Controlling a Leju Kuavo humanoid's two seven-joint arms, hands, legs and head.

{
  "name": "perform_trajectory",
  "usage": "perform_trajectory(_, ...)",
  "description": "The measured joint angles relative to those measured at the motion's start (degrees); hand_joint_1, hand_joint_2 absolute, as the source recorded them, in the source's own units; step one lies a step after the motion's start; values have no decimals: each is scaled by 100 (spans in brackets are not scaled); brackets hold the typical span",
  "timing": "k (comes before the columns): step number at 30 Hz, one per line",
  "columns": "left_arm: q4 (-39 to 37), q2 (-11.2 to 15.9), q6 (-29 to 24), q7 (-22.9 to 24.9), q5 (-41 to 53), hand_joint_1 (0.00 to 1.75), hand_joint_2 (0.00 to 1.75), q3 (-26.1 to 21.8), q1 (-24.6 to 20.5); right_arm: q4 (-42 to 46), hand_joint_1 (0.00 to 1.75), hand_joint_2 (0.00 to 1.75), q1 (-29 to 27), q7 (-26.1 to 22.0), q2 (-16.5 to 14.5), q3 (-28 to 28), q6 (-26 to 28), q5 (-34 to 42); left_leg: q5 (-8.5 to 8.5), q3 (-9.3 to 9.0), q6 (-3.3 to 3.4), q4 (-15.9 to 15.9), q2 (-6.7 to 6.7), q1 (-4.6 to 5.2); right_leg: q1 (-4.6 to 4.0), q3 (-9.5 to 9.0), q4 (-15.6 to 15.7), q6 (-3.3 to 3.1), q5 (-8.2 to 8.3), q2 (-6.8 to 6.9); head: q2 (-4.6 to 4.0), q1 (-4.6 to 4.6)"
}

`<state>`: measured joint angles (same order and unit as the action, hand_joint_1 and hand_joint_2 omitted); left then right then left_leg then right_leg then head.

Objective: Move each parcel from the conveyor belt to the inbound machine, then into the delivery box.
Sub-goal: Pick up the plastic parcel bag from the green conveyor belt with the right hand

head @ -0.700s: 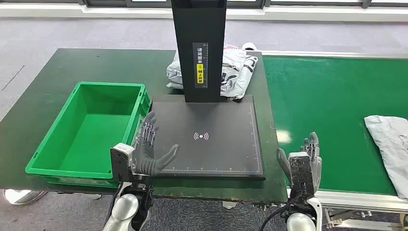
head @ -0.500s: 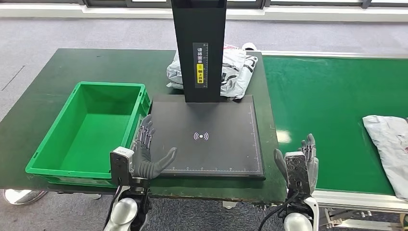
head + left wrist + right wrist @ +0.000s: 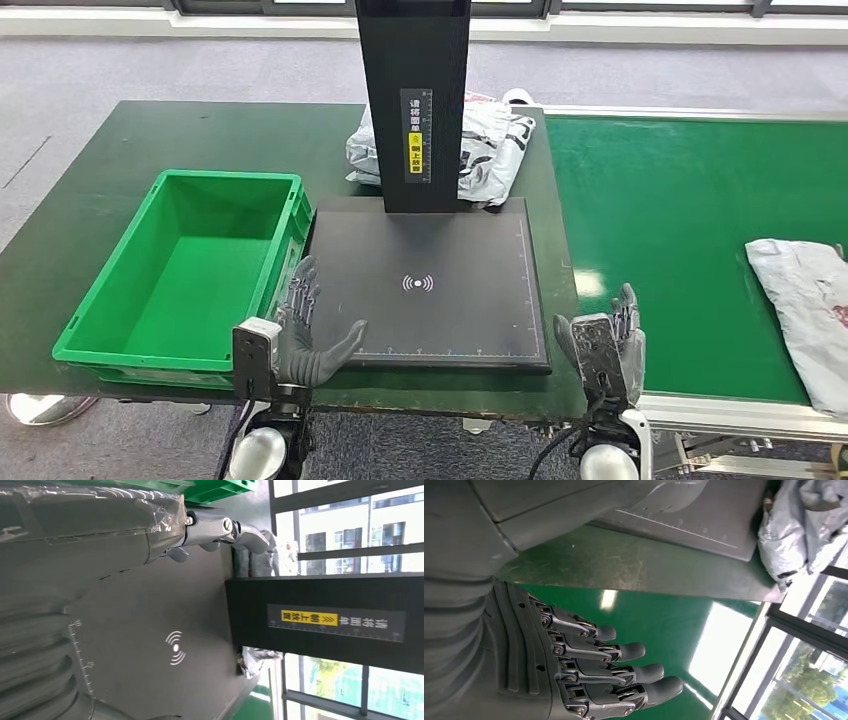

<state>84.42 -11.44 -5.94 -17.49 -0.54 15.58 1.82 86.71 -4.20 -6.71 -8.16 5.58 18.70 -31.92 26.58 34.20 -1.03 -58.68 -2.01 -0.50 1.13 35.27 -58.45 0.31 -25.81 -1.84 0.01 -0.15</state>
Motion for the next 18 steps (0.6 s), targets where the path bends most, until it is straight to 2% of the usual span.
perform_trajectory(7,102,9,-39,14,-5,0,175,0,150,-53,0,175,182,213,29,-25,27,-577,1,-1,0,0,1,0,0,0,0,0,0,0,-1,0)
perform_trajectory(18,88,-1,-20,33,-13,0,175,0,164,-1137,0,175,1237,768,528,-717,181,-1754,-4,-4,4,-3,2,3,4,-2,1,5,7,-1,0,0)
